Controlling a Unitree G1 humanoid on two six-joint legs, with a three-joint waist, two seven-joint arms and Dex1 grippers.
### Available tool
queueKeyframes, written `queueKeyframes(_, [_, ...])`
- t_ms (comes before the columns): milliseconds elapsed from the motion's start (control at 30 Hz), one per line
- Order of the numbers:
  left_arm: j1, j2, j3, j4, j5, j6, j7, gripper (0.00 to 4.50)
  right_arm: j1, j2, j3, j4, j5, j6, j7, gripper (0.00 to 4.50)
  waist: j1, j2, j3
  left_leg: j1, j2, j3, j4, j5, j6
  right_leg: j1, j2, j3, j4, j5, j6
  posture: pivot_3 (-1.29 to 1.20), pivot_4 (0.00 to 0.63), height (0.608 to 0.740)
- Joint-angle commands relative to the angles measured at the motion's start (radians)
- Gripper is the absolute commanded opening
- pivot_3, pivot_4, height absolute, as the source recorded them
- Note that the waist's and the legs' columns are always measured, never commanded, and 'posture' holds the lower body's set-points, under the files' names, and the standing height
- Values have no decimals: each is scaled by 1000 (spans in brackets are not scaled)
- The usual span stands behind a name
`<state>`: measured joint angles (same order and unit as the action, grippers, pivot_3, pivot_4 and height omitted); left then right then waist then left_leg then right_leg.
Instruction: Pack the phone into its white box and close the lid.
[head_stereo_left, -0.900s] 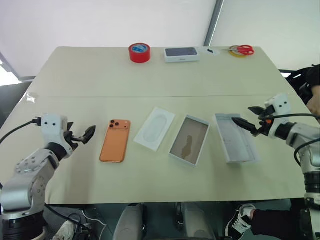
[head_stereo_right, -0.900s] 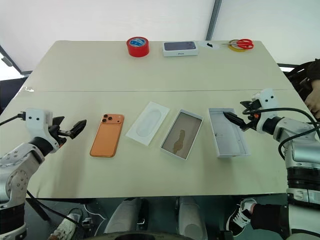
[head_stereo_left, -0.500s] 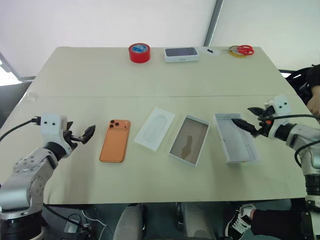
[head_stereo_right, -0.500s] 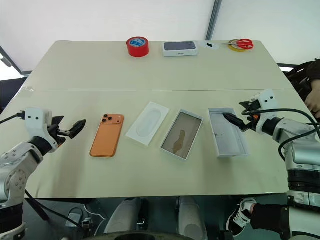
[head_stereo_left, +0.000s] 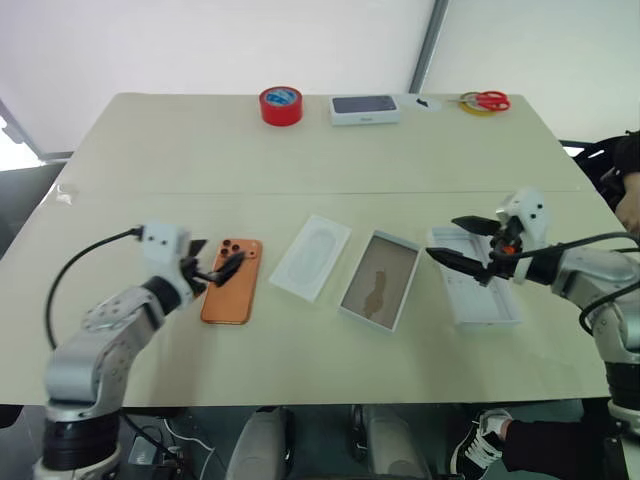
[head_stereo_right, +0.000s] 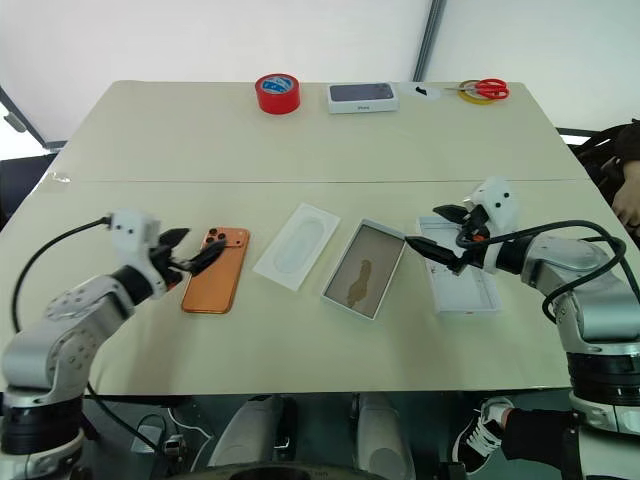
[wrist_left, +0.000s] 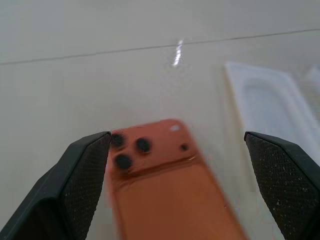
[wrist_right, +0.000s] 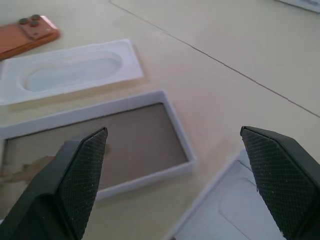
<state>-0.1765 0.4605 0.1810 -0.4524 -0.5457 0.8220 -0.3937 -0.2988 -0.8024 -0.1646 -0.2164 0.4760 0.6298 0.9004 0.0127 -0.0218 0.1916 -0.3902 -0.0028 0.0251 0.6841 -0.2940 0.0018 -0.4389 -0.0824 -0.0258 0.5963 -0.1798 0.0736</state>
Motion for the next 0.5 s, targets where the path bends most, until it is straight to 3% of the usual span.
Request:
queueKeyframes(33, [-51, -19, -40, -39, -44, 73, 18, 4500, 1, -7, 50, -114, 9, 16, 5, 4448, -2, 0, 0, 0, 0, 0, 0, 0, 0, 0, 0, 0, 0, 0, 0, 0, 150, 732])
queueKeyframes(233, [-175, -56, -104, 29, -38, 236, 103, 4500, -7, 3, 142, -196, -7, 22, -4, 4448, 1, 0, 0, 0, 0, -1, 0, 0, 0, 0, 1, 0, 0, 0, 1, 0, 150, 732])
queueKeyframes(500, [-410, -166, -98, 231, -45, 416, 188, 4500, 7, 5, 198, -235, -18, 9, -17, 4448, 0, -1, 0, 0, -2, -2, 1, 0, 0, 2, 0, -2, 0, 0, 1, 0, 150, 732])
